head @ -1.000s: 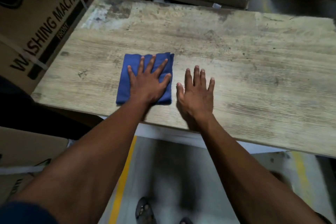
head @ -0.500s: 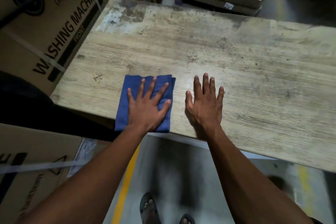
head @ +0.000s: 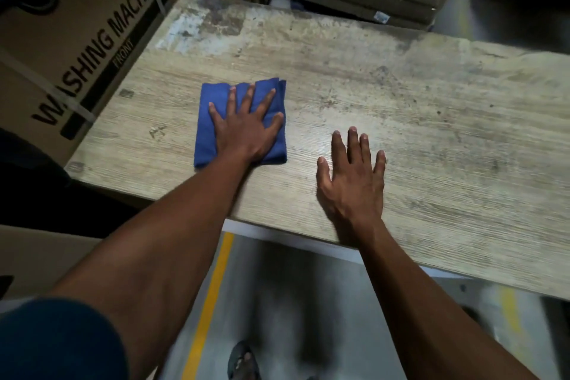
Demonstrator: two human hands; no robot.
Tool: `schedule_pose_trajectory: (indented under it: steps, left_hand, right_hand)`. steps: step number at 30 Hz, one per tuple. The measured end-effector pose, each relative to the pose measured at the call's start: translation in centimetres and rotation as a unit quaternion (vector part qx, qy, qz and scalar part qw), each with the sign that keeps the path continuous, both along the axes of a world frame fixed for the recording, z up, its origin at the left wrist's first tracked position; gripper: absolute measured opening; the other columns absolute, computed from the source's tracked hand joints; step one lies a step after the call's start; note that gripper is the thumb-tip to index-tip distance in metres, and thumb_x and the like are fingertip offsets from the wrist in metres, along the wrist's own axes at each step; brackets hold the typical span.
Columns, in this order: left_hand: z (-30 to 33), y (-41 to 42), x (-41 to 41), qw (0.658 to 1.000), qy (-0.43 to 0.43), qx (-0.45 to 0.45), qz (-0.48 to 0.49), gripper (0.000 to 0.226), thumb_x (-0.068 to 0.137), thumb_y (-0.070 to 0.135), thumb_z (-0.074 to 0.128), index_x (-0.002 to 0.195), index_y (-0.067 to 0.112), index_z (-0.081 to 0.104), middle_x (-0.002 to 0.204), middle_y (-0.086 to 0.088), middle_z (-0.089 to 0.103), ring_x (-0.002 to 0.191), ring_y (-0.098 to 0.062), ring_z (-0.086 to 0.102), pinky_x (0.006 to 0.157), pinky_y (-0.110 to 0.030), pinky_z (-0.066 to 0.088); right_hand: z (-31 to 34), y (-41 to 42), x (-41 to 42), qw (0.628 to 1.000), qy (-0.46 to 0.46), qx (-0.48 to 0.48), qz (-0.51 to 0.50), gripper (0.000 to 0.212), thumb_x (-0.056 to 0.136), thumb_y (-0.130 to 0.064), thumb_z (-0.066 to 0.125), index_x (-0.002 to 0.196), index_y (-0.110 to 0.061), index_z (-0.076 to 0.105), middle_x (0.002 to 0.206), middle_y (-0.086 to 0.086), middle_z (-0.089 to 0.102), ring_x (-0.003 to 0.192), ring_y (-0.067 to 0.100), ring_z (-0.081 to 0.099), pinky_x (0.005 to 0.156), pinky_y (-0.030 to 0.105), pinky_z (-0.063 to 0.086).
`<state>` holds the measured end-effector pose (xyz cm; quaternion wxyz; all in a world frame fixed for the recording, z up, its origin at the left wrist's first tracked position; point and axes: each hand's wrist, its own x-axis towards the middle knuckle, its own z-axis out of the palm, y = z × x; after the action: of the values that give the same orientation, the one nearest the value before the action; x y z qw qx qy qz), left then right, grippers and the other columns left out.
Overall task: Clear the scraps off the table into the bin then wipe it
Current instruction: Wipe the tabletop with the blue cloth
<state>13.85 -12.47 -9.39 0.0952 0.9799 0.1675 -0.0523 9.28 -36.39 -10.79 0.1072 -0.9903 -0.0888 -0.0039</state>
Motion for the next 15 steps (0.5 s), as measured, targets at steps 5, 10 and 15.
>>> schedule_pose_trajectory:
  steps: [5,10,15]
  left_hand:
    - [0.1,-0.1,-4.2,1.000,-0.003,-0.018,-0.004,0.070,0.102,0.079,0.014,0.167,0.057,0.003,0.181,0.012,-0.006,0.167,-0.026,-0.013,0.126,-0.072,-0.009]
    - [-0.2,1.7,-11.8,0.998,-0.003,-0.005,0.062,0.071,0.101,0.081,0.016,0.166,0.059,-0.003,0.180,0.015,-0.010,0.166,-0.025,-0.017,0.126,-0.073,-0.005]
    - [-0.3,6.1,-13.0,0.990,-0.008,0.002,0.143,0.072,0.101,0.083,0.013,0.167,0.058,-0.002,0.181,0.013,-0.006,0.167,-0.026,-0.015,0.125,-0.073,-0.007]
  right_hand:
    - [0.5,0.2,-0.3,1.000,0.007,-0.001,0.007,0.070,0.110,-0.059,0.021,0.173,-0.031,0.010,0.182,0.000,-0.002,0.168,0.021,-0.005,0.134,0.056,-0.003]
    - [0.7,0.6,-0.9,1.000,0.013,0.004,0.001,0.070,0.110,-0.060,0.022,0.172,-0.028,0.013,0.182,0.004,0.002,0.168,0.025,-0.001,0.133,0.060,0.003]
    - [0.6,4.7,-1.4,1.000,0.017,0.006,0.013,0.078,0.108,-0.067,0.018,0.172,-0.023,0.011,0.182,0.008,-0.001,0.168,0.028,-0.002,0.133,0.062,0.001]
